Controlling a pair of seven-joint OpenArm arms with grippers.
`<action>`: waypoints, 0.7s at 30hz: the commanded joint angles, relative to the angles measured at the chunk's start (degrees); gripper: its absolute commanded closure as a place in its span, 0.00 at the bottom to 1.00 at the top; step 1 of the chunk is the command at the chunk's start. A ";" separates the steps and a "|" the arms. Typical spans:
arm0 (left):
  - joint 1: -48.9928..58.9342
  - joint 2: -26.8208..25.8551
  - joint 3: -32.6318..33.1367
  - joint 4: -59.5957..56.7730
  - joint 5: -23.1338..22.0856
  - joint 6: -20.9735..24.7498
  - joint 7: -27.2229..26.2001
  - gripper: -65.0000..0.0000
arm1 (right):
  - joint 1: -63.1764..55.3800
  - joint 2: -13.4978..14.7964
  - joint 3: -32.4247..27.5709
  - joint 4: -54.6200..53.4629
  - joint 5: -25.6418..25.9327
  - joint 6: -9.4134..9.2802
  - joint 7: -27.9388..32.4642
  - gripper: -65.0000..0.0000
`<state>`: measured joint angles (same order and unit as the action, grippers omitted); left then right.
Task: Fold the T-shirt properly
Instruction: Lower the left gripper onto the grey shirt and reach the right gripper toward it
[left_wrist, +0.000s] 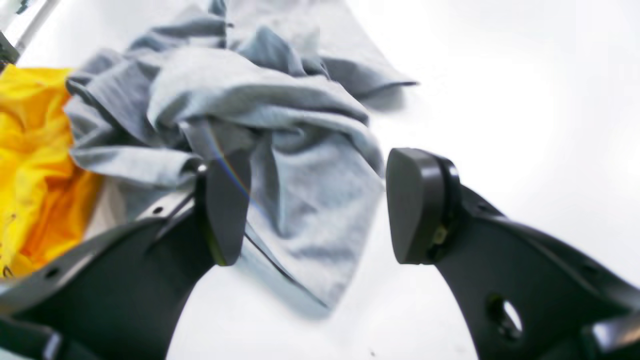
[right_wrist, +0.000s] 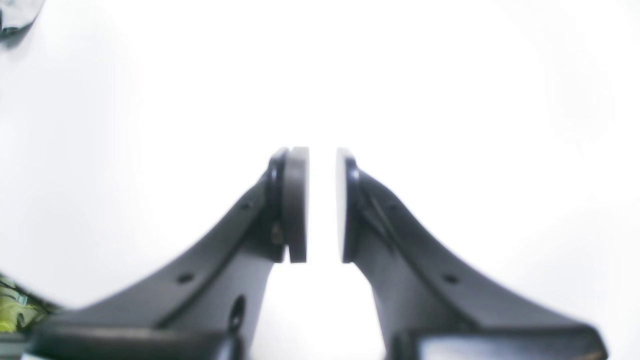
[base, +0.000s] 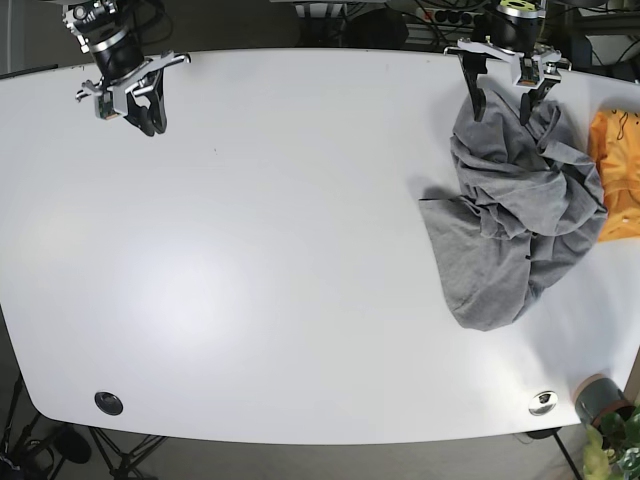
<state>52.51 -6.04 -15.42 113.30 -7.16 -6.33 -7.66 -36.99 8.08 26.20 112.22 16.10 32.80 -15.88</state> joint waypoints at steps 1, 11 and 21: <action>-1.21 0.02 -0.98 0.86 -0.27 0.04 0.32 0.39 | 2.75 0.41 0.31 1.23 0.83 1.27 -1.48 0.87; -8.95 5.03 -5.28 0.86 -0.27 -0.13 7.79 0.39 | 14.44 0.41 -0.04 1.23 0.83 7.20 -13.79 0.87; -14.84 5.47 -8.45 0.77 -0.27 -0.13 16.14 0.39 | 24.03 1.29 -10.94 -0.18 0.74 7.20 -20.74 0.86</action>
<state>38.00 -0.34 -23.07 113.10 -7.16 -6.48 9.89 -14.33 8.88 16.73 111.94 15.94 39.90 -36.56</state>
